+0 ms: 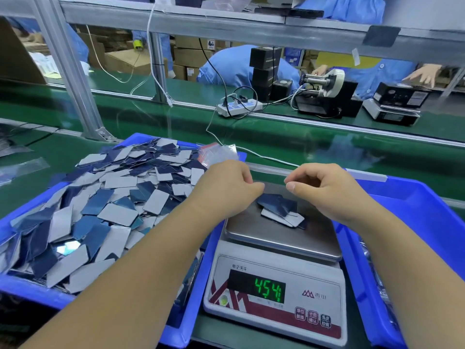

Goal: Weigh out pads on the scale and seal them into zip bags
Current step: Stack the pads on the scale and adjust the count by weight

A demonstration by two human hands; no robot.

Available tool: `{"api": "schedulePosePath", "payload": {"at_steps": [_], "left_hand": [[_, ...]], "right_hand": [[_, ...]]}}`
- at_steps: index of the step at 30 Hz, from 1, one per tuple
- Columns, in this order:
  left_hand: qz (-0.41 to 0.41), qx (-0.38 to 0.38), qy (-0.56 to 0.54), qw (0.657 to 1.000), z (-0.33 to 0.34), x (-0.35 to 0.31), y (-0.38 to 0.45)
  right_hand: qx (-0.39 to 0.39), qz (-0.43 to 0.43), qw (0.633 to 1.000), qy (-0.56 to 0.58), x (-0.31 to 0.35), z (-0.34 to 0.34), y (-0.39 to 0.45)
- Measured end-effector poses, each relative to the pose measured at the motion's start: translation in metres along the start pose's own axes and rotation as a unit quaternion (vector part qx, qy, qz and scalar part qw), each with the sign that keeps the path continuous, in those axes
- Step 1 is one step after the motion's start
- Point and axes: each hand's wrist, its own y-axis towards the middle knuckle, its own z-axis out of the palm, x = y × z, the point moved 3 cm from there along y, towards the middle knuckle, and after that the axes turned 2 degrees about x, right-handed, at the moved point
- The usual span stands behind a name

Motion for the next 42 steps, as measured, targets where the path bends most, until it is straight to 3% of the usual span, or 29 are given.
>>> {"api": "schedulePosePath", "payload": {"at_steps": [6, 12, 20, 28, 42], "left_hand": [[-0.003, 0.013, -0.039, 0.999, -0.009, 0.005, 0.002], [0.057, 0.042, 0.003, 0.997, -0.018, -0.019, 0.011], [0.079, 0.263, 0.101, 0.956, -0.006, -0.02, 0.02], [0.129, 0.237, 0.098, 0.958, 0.013, -0.014, 0.024], [0.121, 0.243, 0.093, 0.958, 0.02, -0.014, 0.016]], "right_hand": [[0.014, 0.035, 0.996, -0.079, 0.0, -0.001, -0.001], [0.021, 0.039, 0.995, -0.088, 0.001, -0.002, -0.002], [0.044, 0.054, 0.995, -0.066, 0.004, -0.005, -0.004], [0.104, 0.091, 0.98, -0.142, 0.007, -0.008, -0.008], [0.167, 0.101, 0.969, -0.152, 0.013, -0.001, -0.012]]}}
